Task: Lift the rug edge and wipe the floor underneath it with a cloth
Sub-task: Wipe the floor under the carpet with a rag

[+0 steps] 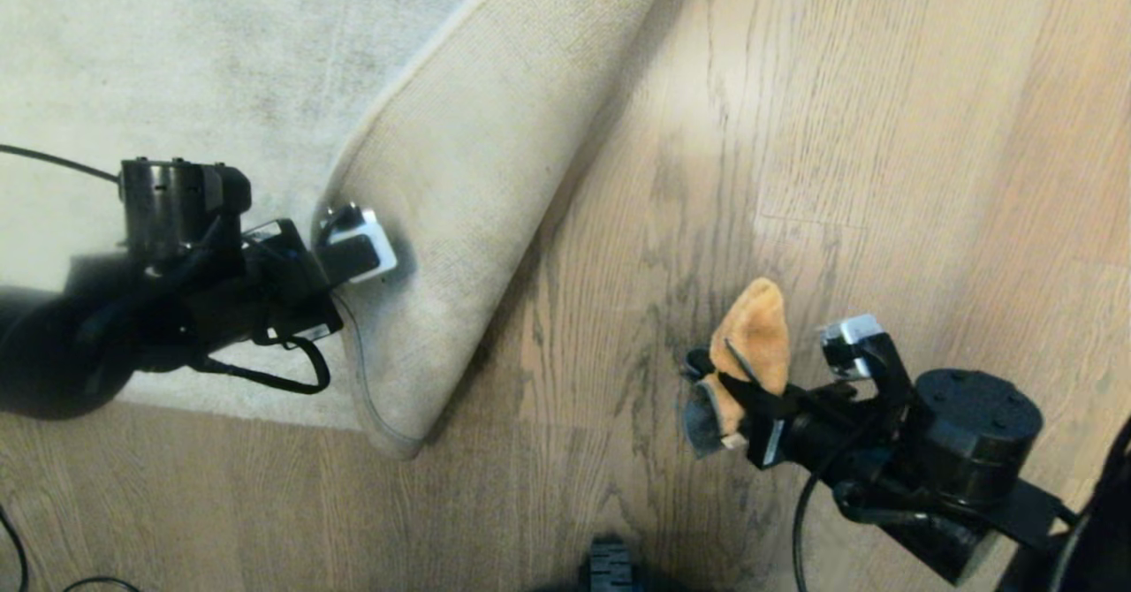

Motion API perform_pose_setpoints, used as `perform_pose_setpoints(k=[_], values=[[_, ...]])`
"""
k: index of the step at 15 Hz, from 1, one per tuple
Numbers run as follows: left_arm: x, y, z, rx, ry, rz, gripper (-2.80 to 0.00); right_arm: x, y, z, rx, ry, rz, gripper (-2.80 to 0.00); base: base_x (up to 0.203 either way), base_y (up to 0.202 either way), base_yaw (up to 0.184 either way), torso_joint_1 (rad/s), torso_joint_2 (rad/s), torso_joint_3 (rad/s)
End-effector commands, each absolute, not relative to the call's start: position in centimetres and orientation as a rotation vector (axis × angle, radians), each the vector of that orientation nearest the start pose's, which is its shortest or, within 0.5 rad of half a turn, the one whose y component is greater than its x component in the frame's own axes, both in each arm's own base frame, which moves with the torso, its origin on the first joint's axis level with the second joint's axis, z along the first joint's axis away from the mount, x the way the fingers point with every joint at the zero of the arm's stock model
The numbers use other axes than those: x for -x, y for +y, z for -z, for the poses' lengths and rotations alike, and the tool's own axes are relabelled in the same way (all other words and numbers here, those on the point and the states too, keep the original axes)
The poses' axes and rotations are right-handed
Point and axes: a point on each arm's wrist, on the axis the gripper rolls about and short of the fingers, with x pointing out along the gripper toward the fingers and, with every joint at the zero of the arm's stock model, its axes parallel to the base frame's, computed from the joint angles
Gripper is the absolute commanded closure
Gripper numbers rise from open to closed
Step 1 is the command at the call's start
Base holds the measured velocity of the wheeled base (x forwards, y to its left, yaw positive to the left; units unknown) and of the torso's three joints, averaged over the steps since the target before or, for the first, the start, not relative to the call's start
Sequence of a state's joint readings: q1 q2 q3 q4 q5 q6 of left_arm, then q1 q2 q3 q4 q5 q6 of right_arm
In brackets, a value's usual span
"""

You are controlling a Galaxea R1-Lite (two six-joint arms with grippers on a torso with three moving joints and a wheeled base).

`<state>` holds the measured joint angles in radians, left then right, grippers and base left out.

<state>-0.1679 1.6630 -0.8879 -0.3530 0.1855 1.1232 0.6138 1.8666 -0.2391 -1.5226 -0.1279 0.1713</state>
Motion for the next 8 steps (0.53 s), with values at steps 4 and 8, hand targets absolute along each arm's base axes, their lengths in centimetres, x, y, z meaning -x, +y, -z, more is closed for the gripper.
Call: perform_pose_setpoints(k=[4, 8], values=[[-29.4, -4.5, -18.9, -1.186, 0.382, 0.217, 0.00, -16.9, 15.3, -9.7, -0.118, 0.165, -0.608, 0.00, 0.000, 0.000, 0.000, 0.000, 0.00, 0.000], [-29.5, -4.5, -18.7, -1.187, 0.388, 0.219, 0.00, -17.4, 20.8, -6.5, -0.085, 0.246, -0.722, 0.00, 0.000, 0.000, 0.000, 0.000, 0.00, 0.000]])
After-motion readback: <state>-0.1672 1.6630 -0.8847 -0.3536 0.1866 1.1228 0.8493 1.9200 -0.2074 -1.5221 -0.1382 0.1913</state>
